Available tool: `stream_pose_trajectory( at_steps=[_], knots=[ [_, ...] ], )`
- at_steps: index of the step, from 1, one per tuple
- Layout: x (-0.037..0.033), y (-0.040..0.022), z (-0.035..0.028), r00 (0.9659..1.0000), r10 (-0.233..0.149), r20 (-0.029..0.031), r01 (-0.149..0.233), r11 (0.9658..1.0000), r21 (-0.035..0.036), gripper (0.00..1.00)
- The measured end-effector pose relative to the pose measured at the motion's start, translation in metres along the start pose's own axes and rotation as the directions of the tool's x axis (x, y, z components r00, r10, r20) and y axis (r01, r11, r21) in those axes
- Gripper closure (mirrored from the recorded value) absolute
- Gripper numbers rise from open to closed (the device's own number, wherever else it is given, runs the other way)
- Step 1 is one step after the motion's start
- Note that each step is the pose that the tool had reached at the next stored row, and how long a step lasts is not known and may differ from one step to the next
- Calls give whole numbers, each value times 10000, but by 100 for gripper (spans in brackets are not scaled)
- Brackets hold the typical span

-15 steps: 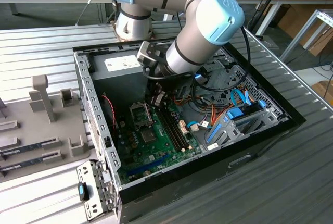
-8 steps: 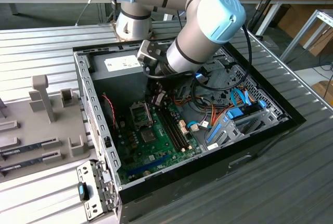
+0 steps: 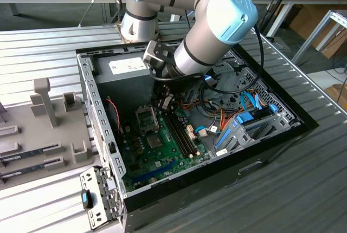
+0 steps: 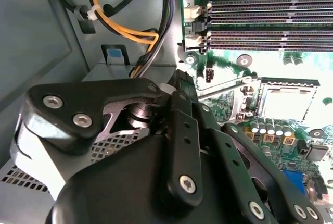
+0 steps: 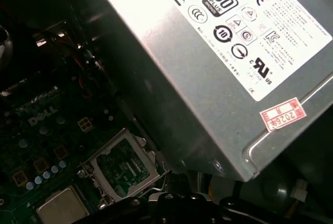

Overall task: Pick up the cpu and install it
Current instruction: 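Close the cpu cover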

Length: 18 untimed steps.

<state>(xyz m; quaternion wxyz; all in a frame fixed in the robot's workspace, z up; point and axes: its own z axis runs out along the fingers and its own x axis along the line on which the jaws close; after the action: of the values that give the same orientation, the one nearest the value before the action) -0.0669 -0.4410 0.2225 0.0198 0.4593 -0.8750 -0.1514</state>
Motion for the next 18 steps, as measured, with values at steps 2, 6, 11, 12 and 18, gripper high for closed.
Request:
stream_pose_trajectory(
  at_steps=[2,6,11,12,18],
  knots=[
    [0,2,-11,10000,-1,4,1,10000,-3,89],
    [6,2,-28,10000,-6,28,6,10000,-21,89],
    [18,-1,-38,9999,-21,98,22,10000,-71,89],
    [20,0,-40,9999,-23,108,24,10000,-78,89],
    [32,-1,-54,9998,-44,209,48,9999,-150,89]
  ],
)
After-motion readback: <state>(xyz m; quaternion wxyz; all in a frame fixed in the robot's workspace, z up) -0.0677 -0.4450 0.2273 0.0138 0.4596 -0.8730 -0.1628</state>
